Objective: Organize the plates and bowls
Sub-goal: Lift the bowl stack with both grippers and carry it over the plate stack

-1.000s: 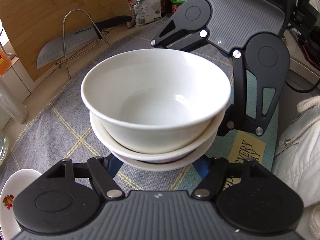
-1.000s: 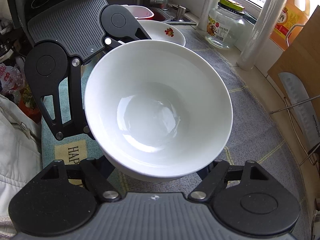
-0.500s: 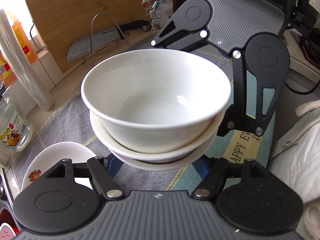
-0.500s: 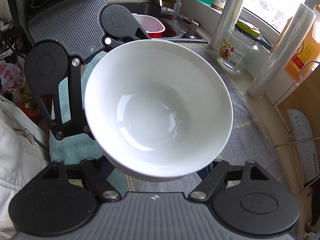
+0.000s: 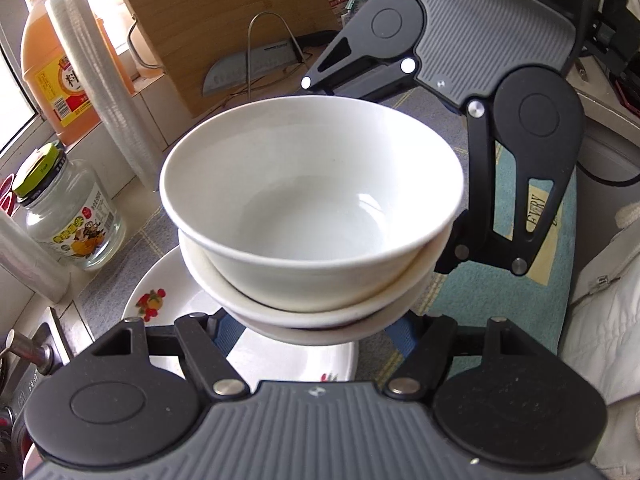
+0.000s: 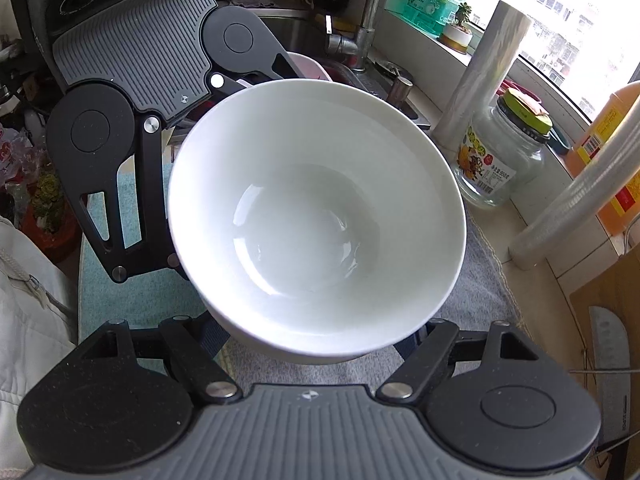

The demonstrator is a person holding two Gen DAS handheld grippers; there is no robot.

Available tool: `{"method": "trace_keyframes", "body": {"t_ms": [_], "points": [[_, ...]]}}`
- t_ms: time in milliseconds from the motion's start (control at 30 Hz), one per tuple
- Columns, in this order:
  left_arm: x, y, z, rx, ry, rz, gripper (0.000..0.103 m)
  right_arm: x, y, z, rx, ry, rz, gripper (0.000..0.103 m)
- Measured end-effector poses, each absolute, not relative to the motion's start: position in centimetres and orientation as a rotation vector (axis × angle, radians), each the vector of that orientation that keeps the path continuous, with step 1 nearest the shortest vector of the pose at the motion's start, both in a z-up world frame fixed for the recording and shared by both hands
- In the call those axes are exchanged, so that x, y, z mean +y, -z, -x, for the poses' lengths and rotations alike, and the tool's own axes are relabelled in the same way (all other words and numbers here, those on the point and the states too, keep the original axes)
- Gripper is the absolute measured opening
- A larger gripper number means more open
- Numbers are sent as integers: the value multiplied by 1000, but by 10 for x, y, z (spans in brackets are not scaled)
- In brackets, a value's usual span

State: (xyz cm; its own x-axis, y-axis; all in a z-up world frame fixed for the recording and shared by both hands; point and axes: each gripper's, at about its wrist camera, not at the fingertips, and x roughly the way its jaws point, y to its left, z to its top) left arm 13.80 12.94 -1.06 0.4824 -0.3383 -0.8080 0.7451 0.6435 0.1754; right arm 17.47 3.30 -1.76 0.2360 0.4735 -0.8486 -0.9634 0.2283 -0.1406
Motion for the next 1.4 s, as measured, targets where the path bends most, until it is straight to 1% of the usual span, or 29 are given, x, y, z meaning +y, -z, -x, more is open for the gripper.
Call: {"method": "trace_keyframes", "body": {"t_ms": [267,500,833,1400], "points": [[160,16,-150,825,670,-567,72,71,25,-192,758,-1139,809,84],[175,24,-162,834,657,-564,72,90,36,-208,780,-1138,798,83],[183,36,-177,859,656,-557,72,101,49,-216,813,-1131,799,83],[185,44,-181,882,650,-533,72,105,58,-222,844,-1135,781,83]]}}
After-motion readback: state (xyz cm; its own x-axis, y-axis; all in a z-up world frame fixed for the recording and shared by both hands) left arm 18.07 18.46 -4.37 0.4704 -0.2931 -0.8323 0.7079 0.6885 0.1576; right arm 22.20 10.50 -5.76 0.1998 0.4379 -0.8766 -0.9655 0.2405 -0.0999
